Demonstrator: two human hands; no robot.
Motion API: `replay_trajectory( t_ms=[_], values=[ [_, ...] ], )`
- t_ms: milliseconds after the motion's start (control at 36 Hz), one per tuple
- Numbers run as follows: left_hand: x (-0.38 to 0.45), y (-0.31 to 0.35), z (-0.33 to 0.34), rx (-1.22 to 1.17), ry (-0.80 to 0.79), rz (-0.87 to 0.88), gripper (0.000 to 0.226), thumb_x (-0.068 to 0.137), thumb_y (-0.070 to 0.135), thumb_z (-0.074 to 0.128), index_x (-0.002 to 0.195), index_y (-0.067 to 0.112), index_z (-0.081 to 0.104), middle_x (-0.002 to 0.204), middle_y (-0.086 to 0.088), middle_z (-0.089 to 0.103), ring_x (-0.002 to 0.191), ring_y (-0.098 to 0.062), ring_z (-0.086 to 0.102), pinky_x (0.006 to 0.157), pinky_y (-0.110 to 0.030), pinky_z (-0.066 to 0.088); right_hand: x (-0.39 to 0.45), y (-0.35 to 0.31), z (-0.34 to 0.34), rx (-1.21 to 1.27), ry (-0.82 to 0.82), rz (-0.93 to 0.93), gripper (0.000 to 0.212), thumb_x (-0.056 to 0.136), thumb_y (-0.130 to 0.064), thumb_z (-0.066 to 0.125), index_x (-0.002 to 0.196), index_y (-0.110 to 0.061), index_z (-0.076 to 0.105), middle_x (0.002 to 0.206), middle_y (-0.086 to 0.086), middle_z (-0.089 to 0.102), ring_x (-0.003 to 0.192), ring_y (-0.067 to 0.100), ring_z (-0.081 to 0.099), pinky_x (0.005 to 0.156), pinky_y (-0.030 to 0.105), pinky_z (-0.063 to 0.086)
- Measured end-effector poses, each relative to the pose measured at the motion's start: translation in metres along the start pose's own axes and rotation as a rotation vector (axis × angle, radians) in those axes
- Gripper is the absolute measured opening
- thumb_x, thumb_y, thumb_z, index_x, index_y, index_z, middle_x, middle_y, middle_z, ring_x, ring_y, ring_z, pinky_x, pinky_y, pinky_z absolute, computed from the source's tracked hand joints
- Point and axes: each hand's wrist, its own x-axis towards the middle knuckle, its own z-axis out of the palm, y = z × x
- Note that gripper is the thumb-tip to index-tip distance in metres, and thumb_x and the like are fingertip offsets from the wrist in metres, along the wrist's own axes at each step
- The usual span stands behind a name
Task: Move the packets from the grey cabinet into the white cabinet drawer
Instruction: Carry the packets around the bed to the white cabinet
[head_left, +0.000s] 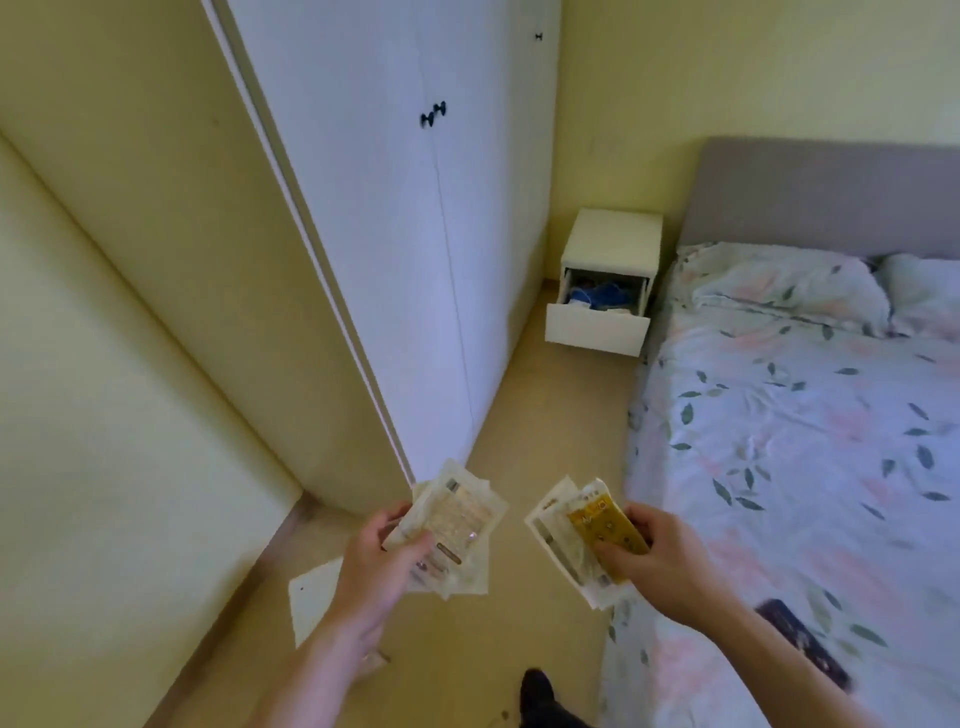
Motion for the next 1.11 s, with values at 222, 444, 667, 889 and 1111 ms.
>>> replay_trajectory(
  t_ms=[222, 444, 667, 889, 1111],
  values=[
    [0.123, 0.064, 0.06, 0.044, -0.165, 0.032, 0.029, 0.089, -0.001, 0.07, 0.11, 0.017, 0.065, 0.091, -0.002, 0.078, 0.086, -0.027, 0.076, 0.07, -0.042, 0.06, 0.082, 0.016, -0.052, 0.089, 0.186, 0.21, 0.011, 0.089, -0.025, 0.075, 0.081, -0.02, 0.069, 0.069, -0.004, 0.071, 0.067, 0.014, 0.069, 0.06, 0.025, 0.051],
    [0.248, 0.123, 0.135, 0.052, -0.223, -0.027, 0.027, 0.091, 0.0, 0.067, 0.112, 0.017, 0.066, 0.091, -0.001, 0.078, 0.085, -0.022, 0.076, 0.066, -0.036, 0.059, 0.214, 0.014, -0.101, 0.099, 0.194, 0.298, 0.01, 0.088, -0.025, 0.075, 0.082, -0.02, 0.069, 0.074, -0.003, 0.074, 0.071, 0.015, 0.07, 0.063, 0.03, 0.054],
    [0.356, 0.186, 0.196, 0.059, -0.246, -0.054, 0.025, 0.093, 0.003, 0.065, 0.113, 0.017, 0.067, 0.098, -0.004, 0.078, 0.093, -0.026, 0.074, 0.062, -0.034, 0.058, 0.356, -0.009, -0.171, 0.127, 0.191, 0.253, 0.007, 0.086, -0.028, 0.077, 0.087, -0.027, 0.071, 0.078, -0.012, 0.076, 0.072, 0.008, 0.073, 0.075, 0.037, 0.061],
    [0.477, 0.237, 0.253, 0.057, -0.274, -0.074, 0.025, 0.095, 0.003, 0.059, 0.11, 0.02, 0.068, 0.094, -0.002, 0.077, 0.095, -0.026, 0.072, 0.067, -0.04, 0.059, 0.484, -0.031, -0.212, 0.163, 0.193, 0.225, 0.013, 0.086, -0.025, 0.077, 0.096, -0.031, 0.072, 0.086, -0.015, 0.077, 0.077, 0.006, 0.074, 0.077, 0.037, 0.062],
    [0.614, 0.28, 0.308, 0.076, -0.372, -0.141, 0.031, 0.095, -0.001, 0.053, 0.111, 0.019, 0.072, 0.094, -0.003, 0.078, 0.098, -0.028, 0.071, 0.072, -0.041, 0.059, 0.597, -0.042, -0.238, 0.197, 0.281, 0.323, 0.021, 0.085, -0.018, 0.079, 0.1, -0.031, 0.074, 0.084, -0.015, 0.077, 0.074, 0.005, 0.074, 0.076, 0.032, 0.06]
  ],
)
